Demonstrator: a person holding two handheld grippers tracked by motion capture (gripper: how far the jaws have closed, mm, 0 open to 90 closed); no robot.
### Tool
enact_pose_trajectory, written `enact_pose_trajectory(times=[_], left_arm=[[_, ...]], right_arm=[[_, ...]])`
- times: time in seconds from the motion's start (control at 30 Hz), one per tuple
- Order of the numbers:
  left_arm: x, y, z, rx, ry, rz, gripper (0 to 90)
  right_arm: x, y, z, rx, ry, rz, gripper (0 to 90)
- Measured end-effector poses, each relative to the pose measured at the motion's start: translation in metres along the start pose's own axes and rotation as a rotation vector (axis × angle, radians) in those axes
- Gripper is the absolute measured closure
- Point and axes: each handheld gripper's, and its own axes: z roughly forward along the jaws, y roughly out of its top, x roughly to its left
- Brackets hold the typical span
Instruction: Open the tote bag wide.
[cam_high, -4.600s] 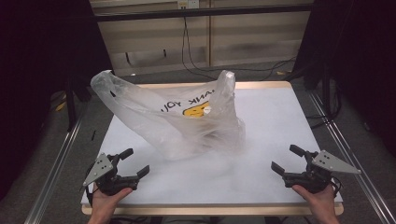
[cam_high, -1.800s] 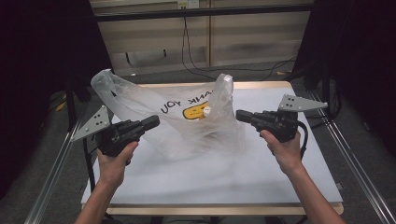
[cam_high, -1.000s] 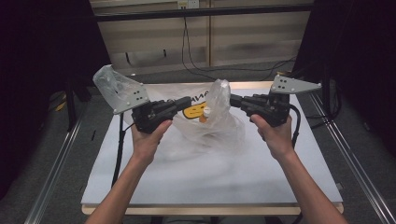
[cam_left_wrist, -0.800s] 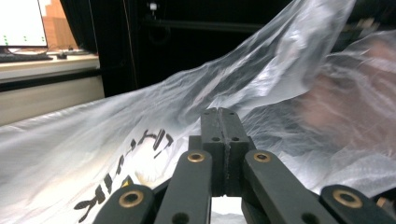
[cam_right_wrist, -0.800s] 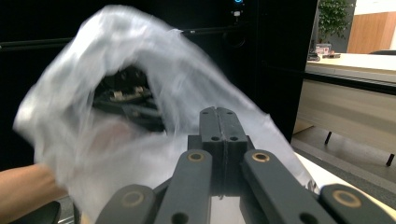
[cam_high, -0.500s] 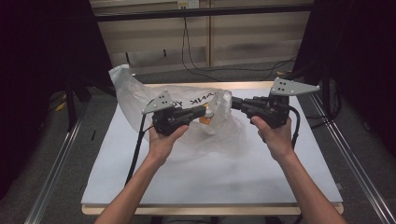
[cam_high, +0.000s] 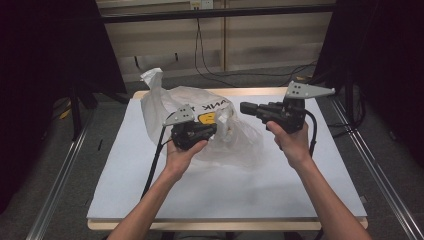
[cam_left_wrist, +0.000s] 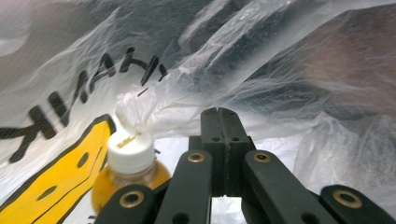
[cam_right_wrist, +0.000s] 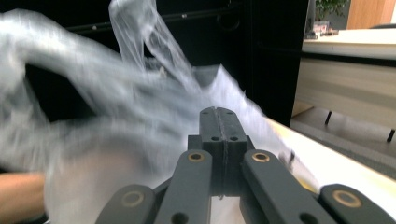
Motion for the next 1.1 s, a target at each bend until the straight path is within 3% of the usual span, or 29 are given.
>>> enact_pose_trajectory(times=[0.03, 0.17, 0.23, 0.33, 0.43, 0.47, 0.5, 0.6, 0.63, 0.67, 0.73, 0.93, 1.03, 1.1], left_arm=[[-0.003, 0.0, 0.005, 0.015, 0.003, 0.004, 90.0], [-0.006, -0.001, 0.013, 0.031, -0.015, 0.006, 90.0], [-0.008, -0.003, 0.017, 0.037, -0.018, 0.006, 90.0], [-0.009, -0.005, 0.022, 0.055, -0.027, 0.004, 90.0], [-0.009, -0.008, 0.023, 0.063, -0.026, 0.0, 90.0], [-0.008, -0.009, 0.024, 0.07, -0.016, -0.003, 90.0], [-0.007, -0.01, 0.024, 0.075, -0.013, -0.006, 90.0], [-0.004, -0.015, 0.025, 0.087, -0.016, -0.02, 90.0], [-0.005, -0.017, 0.026, 0.086, -0.011, -0.047, 90.0], [-0.003, -0.018, 0.026, 0.096, -0.017, -0.026, 90.0], [-0.003, -0.022, 0.028, 0.111, -0.018, -0.026, 90.0], [0.004, -0.034, 0.027, 0.112, -0.014, -0.05, 90.0], [0.011, -0.041, 0.022, 0.145, 0.007, -0.041, 90.0], [0.012, -0.042, 0.021, 0.141, 0.02, -0.054, 90.0]], right_arm=[[0.001, 0.01, 0.003, -0.002, 0.014, -0.008, 90.0], [0.003, 0.021, 0.009, -0.015, 0.03, -0.023, 90.0], [0.004, 0.029, 0.015, -0.025, 0.062, -0.027, 90.0], [0.008, 0.031, 0.021, -0.015, 0.097, -0.034, 90.0], [0.016, 0.025, 0.029, 0.033, 0.13, -0.063, 90.0], [0.017, 0.013, 0.035, 0.083, 0.113, -0.063, 90.0], [0.017, 0.013, 0.035, 0.083, 0.113, -0.063, 90.0], [0.012, -0.012, 0.042, 0.163, 0.1, -0.04, 90.0], [0.01, -0.017, 0.043, 0.172, 0.092, -0.032, 90.0], [0.008, -0.021, 0.045, 0.184, 0.088, -0.023, 90.0], [0.003, -0.027, 0.047, 0.21, 0.071, -0.022, 90.0], [-0.015, -0.045, 0.052, 0.214, 0.036, 0.027, 90.0], [-0.023, -0.051, 0.057, 0.248, -0.001, 0.018, 90.0], [-0.026, -0.054, 0.059, 0.254, -0.009, 0.025, 90.0]])
